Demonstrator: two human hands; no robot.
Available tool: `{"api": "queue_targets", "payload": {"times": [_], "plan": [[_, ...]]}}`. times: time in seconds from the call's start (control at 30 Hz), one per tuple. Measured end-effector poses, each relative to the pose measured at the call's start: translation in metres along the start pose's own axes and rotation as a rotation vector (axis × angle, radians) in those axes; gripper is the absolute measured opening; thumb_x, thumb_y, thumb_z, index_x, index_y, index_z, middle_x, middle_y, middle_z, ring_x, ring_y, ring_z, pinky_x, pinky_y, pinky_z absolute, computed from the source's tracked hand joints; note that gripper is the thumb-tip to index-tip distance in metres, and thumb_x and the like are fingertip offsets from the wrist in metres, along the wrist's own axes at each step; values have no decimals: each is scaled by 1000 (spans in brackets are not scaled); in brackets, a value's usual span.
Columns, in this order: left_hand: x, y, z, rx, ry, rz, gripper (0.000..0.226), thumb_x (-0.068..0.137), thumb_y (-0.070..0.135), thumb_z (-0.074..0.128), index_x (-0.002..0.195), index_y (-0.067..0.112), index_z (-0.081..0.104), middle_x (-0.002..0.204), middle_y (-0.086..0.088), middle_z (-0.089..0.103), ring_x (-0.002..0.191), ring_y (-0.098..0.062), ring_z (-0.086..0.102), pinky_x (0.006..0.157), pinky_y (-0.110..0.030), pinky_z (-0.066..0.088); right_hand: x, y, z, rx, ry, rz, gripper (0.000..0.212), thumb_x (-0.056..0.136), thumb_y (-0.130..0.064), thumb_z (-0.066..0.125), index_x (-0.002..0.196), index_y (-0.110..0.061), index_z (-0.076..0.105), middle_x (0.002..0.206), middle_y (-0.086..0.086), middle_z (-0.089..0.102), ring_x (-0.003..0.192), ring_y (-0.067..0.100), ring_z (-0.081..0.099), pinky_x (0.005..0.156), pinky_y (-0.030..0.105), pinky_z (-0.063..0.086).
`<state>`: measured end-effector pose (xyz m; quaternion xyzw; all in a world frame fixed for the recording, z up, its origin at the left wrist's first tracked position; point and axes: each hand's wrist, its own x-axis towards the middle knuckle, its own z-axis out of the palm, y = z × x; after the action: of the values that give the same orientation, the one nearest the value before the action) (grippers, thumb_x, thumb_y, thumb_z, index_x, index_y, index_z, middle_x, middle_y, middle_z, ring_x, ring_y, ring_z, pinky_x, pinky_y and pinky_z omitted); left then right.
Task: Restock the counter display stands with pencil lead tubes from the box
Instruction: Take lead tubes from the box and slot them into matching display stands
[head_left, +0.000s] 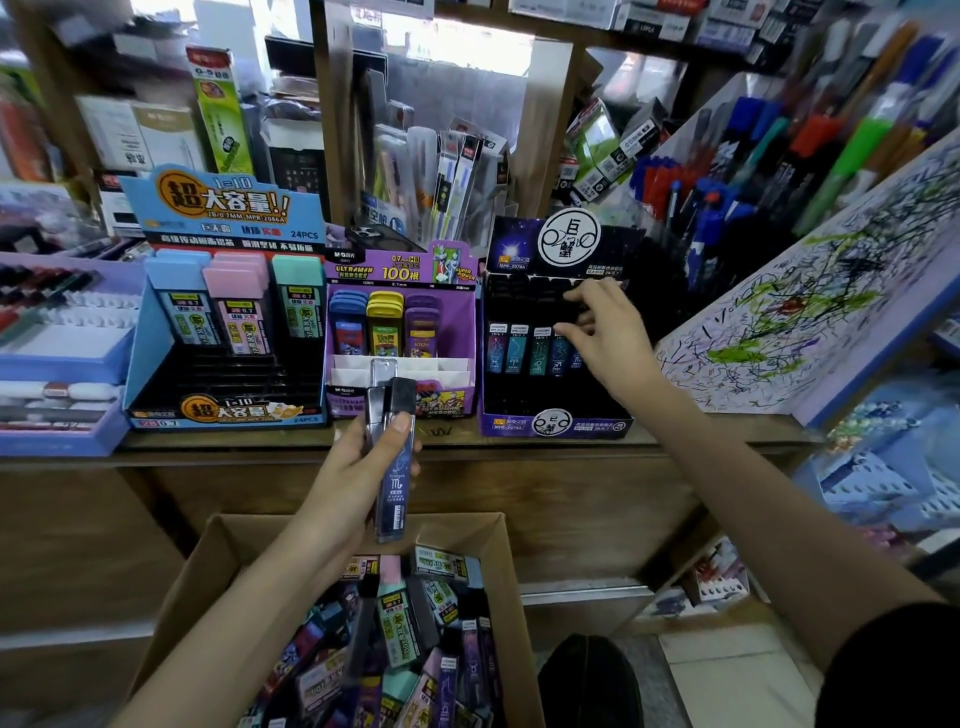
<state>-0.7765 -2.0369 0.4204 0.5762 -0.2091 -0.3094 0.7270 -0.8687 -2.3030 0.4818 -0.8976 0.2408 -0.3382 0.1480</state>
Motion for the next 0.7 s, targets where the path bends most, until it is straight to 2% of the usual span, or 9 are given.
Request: {"api": "queue_targets", "payload": {"times": [0.13,0.23,0.27,0.33,0.4,0.43,0.5,0.6,0.7], "plan": [[-1,1,2,-2,-23,9,39,68,47,60,99,23,59,71,11,70,63,-4,65,61,-19,50,-5,-8,-3,-220,100,-60,30,86,-16,66,114,-7,59,115,12,46,105,25,48,83,34,48],[-2,3,1,-8,-38,11,39,67,47,60,99,23,59,71,11,70,64,-3,65,61,-18,51,-19,-32,-5,-118,193,-54,25,90,-13,59,115,-8,60,115,11,48,105,18,49,84,25,43],[-2,3,1,-8,-43,10,39,68,47,60,99,23,59,71,12,70,64,-3,65,59,-17,51,-26,-45,-5,31,158,-9,19,91,-14,58,109,-10,61,110,7,52,98,11,52,82,19,43],[-3,4,1,-3,-58,12,36,70,46,59,98,23,60,69,10,69,61,-3,63,55,-15,50,-41,-76,-3,429,-99,165,8,92,-19,56,95,-19,63,96,-3,59,84,1,56,71,10,44],[-5,4,2,5,-76,13,35,72,46,59,97,22,60,68,9,68,59,-4,61,53,-15,48,-55,-100,6,717,-390,328,9,92,-25,57,92,-20,64,88,-4,63,81,6,60,64,13,47],[-5,5,2,12,-83,16,35,72,46,59,97,22,61,68,8,67,59,-4,61,52,-15,48,-61,-109,12,769,-466,360,11,91,-25,59,94,-16,64,87,-3,64,79,8,60,62,15,47],[-6,5,3,20,-89,23,35,72,47,59,97,23,61,67,8,68,59,-4,61,52,-15,48,-69,-122,22,837,-509,381,12,88,-20,63,96,-10,64,83,-1,62,73,7,58,58,14,46],[-5,5,2,6,-79,7,36,72,48,59,100,25,61,69,8,70,60,-5,63,52,-15,48,-71,-129,28,931,-481,414,4,86,-10,65,87,-9,61,80,5,59,68,9,57,58,15,49],[-3,5,2,-111,-82,-47,37,75,43,58,104,21,62,73,2,72,61,-9,66,53,-19,51,-70,-126,26,939,-451,412,5,86,-7,64,90,-4,62,80,9,61,65,11,59,61,20,54]]}}
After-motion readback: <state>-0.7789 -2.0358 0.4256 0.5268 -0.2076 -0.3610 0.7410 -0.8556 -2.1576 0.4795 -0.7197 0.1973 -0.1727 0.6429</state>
